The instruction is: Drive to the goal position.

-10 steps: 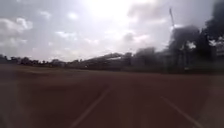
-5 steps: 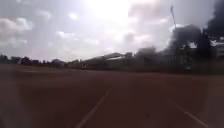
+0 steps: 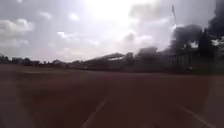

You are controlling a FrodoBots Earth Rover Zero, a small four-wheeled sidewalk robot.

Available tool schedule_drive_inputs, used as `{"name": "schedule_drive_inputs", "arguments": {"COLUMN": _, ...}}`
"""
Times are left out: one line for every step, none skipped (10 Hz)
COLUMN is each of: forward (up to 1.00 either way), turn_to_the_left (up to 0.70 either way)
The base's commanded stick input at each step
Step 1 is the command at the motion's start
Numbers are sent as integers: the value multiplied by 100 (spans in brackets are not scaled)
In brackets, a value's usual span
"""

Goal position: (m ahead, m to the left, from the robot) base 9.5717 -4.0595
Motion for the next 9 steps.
{"name": "schedule_drive_inputs", "arguments": {"forward": 70, "turn_to_the_left": 0}}
{"name": "schedule_drive_inputs", "arguments": {"forward": 70, "turn_to_the_left": 0}}
{"name": "schedule_drive_inputs", "arguments": {"forward": 70, "turn_to_the_left": 0}}
{"name": "schedule_drive_inputs", "arguments": {"forward": 70, "turn_to_the_left": 0}}
{"name": "schedule_drive_inputs", "arguments": {"forward": 70, "turn_to_the_left": 0}}
{"name": "schedule_drive_inputs", "arguments": {"forward": 70, "turn_to_the_left": 0}}
{"name": "schedule_drive_inputs", "arguments": {"forward": 70, "turn_to_the_left": 0}}
{"name": "schedule_drive_inputs", "arguments": {"forward": 70, "turn_to_the_left": 0}}
{"name": "schedule_drive_inputs", "arguments": {"forward": 70, "turn_to_the_left": 0}}
